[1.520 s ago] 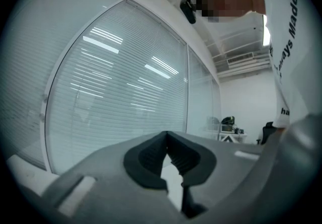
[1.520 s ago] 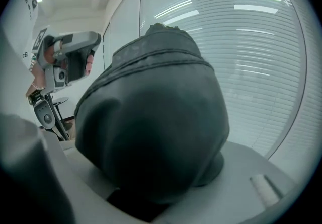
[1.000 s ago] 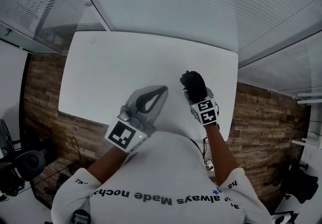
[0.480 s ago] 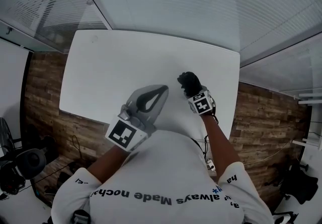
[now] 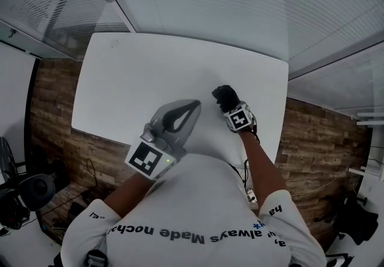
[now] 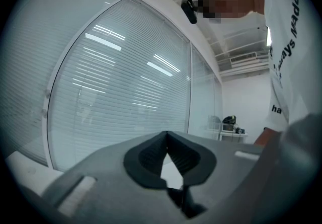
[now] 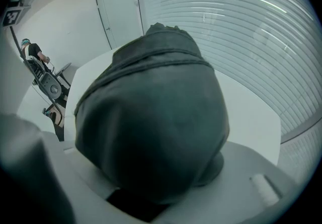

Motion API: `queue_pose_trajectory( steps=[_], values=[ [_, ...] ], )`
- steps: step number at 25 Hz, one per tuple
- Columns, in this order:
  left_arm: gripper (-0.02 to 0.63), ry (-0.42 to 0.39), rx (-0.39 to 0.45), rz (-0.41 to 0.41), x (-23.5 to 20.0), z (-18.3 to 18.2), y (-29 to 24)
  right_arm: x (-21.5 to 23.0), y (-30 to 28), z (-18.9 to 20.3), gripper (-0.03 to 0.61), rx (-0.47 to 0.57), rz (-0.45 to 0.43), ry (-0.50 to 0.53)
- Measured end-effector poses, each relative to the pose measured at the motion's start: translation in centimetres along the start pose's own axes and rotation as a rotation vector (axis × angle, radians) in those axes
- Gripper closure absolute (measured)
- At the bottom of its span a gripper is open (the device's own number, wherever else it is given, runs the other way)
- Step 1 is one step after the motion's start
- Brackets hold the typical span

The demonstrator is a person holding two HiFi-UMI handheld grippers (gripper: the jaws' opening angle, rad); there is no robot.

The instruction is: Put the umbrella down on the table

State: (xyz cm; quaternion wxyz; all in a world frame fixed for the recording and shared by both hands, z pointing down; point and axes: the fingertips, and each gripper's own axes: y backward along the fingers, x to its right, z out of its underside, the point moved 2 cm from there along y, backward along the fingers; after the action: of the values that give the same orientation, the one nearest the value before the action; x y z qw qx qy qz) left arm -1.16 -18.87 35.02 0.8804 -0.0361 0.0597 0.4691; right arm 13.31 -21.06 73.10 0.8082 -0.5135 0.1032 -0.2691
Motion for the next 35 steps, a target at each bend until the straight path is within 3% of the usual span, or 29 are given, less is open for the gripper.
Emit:
queue_pose_trajectory(
  steps=[6,35],
  values=[
    [0.611,0.003,0.001,-0.006,-0.1,-0.2,0.5,-0.2,-0.3,0.5,0.339,-0.047,-0.001,-0.005],
    [0.611,0.001,-0.004,-0.032,-1.2,0.0,-0.3,0.7,-2.0,1.5,0.324,-0.090,-0.019,0.015]
  ],
)
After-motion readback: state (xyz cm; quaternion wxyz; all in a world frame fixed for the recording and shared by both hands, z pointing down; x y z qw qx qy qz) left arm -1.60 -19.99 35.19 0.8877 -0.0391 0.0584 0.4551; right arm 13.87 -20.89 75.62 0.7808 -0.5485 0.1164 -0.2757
